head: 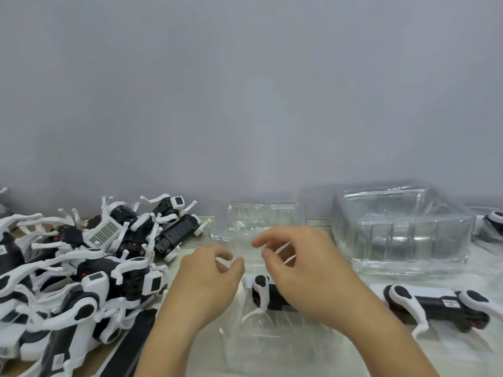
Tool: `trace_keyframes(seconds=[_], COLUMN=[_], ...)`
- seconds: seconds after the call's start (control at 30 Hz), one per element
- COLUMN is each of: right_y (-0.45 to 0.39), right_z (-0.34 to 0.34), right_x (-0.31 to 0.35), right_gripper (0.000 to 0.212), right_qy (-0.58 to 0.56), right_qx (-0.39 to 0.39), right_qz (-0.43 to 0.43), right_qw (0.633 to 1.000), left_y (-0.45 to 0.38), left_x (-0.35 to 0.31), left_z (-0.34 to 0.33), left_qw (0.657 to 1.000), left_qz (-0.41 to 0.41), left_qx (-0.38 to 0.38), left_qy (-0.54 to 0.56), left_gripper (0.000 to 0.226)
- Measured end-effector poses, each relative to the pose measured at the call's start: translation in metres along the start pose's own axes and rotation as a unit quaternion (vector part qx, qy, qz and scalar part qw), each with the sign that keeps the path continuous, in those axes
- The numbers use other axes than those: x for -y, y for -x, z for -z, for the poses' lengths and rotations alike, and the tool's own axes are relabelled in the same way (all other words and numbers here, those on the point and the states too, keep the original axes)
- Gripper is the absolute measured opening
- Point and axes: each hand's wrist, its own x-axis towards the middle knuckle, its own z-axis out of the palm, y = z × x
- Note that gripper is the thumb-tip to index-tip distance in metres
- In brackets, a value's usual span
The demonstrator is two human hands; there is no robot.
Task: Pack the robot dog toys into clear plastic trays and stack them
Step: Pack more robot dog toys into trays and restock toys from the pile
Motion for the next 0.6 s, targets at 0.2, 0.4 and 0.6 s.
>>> trace_keyframes(seconds=[0.2, 0.4, 0.6], right_y=[0.015, 0.041, 0.062], right_z=[-0.016, -0.026, -0.006], right_x=[0.024, 0.03, 0.005], right_gripper=[0.034, 0.058, 0.036], right_qy=[0.119, 0.253, 0.365], right_qx=[0.126, 0.174, 0.129], right_qz=[-0.019, -0.036, -0.04], right_qw=[0.985, 0.951, 0.921], left_y=[-0.001, 0.001, 0.021], left_x=[0.007, 0.008, -0.023], left_z=[0.01, 0.028, 0.032], left_qw=[0.998, 0.991, 0.971], left_qz=[0.002, -0.042, -0.172], left_qx=[0.016, -0.045, -0.096], left_qy=[0.063, 0.117, 0.138], left_gripper=[0.011, 0.011, 0.015])
